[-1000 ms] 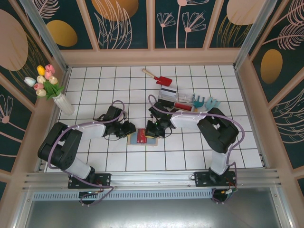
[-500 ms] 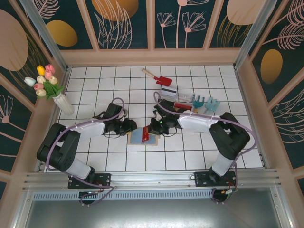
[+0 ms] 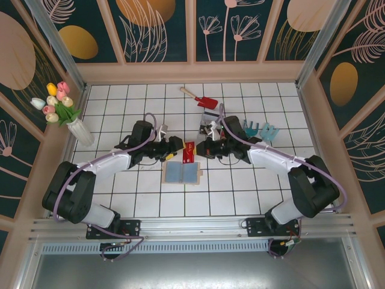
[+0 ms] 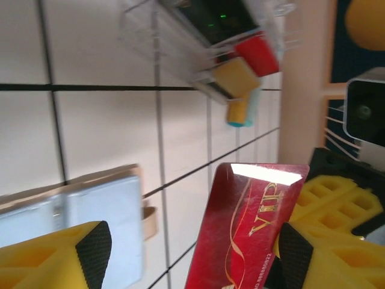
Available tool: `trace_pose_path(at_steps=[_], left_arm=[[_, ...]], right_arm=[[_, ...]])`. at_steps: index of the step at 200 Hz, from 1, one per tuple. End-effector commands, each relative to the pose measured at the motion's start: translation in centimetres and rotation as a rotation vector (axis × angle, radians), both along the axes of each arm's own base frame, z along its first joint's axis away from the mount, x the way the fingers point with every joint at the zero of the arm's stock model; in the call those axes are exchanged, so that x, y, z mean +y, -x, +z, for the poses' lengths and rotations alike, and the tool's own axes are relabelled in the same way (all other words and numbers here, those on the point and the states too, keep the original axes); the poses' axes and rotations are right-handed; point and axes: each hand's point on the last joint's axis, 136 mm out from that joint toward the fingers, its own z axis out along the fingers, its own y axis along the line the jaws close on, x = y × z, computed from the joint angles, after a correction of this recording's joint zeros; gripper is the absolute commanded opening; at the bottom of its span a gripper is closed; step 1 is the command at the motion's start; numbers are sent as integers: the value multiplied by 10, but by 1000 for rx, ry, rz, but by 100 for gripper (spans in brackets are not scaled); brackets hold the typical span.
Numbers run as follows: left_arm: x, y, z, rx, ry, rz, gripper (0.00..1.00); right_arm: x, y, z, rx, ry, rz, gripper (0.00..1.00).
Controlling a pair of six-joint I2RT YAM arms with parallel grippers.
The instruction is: Take the credit cards out of the card holder
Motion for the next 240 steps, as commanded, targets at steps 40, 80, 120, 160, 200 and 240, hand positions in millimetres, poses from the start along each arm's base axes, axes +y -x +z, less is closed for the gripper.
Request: trace_pose_path(at_steps=[40,80,120,160,200,240], left_arm=[[-17,2,70,-150,227,-84,64],[-17,5,93,-204,286,-88,29],[-9,3,121,-283,328,-21,8],[-5,0,141,-312,361,28,1],[-5,-4,148,-306,380,45,0],[-6,-5,147,-281,394,50,0]], right_arm=[[8,13,53,-60,-251,129,0],[1,7,62,-77,-279,115,0],[2,0,87,-89,-368,66,7],[1,-15,110,-117,-449,-36,34],[6,-20,125,-133,-499,-31,40],[15,-21,132,-148,-511,2,38]])
